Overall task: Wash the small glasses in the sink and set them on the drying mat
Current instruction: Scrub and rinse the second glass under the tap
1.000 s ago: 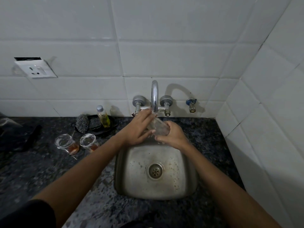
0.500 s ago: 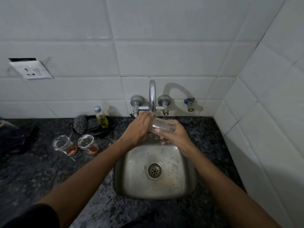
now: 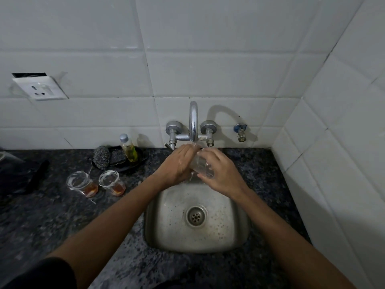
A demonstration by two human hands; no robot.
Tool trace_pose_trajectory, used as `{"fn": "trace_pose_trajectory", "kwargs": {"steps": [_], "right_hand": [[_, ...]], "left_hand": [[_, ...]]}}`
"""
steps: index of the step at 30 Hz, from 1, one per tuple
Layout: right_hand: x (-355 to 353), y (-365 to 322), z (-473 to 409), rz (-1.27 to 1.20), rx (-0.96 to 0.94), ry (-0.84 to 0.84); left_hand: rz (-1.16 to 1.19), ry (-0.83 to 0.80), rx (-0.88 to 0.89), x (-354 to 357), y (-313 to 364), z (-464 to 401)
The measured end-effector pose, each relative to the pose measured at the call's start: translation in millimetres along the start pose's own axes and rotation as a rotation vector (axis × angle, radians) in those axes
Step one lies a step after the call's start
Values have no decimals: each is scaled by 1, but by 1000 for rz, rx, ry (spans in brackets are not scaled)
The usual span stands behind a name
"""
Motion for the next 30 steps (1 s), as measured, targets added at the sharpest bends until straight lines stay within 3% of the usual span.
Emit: {"fn": "trace_pose_trajectory", "kwargs": {"steps": [2,6,11,13,17,20,22,24,27,28,30], "right_hand": [[2,4,0,-71,17,-18],[20,37,-1,-509,488,-179],[-4,7,4,-164,105,-3],[-2,12,3,-241,134,-26],[16,27,0,-577,383,-218],[0,10,2,-130,104,-69],[1,2,6,-10,-48,-72],[5,8,6,-142,32,-77],[19,26,3,-481,388,-159],[18,25,3,-485,402,-144],[0,17,2,-197,262,2]], "left_hand": [[9,-2,14,-5,0,-3],[-66,20,11,-9,-3,-4],[3,74,54,-14,1,-6],[-7,72,78,-15,-1,-7],[-50,19,29,-7,-6,-4],[-29,-16,39,-3,-2,-6],[-3,-9,59,-5,-1,-8],[-3,-19,57,-6,-3,-8],[-28,-25,20,-4,-7,-6],[-24,-24,12,-4,-6,-6],[-9,-8,20,-5,-1,-7]]}}
Point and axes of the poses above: each hand's wrist, its own z-axis away from the middle knuckle, its own x-axis out of the palm, y = z × x, the point moved 9 cm from there along -z, towards the middle knuckle, and after that the axes turned 11 degrees about x, right-handed, at the moved point
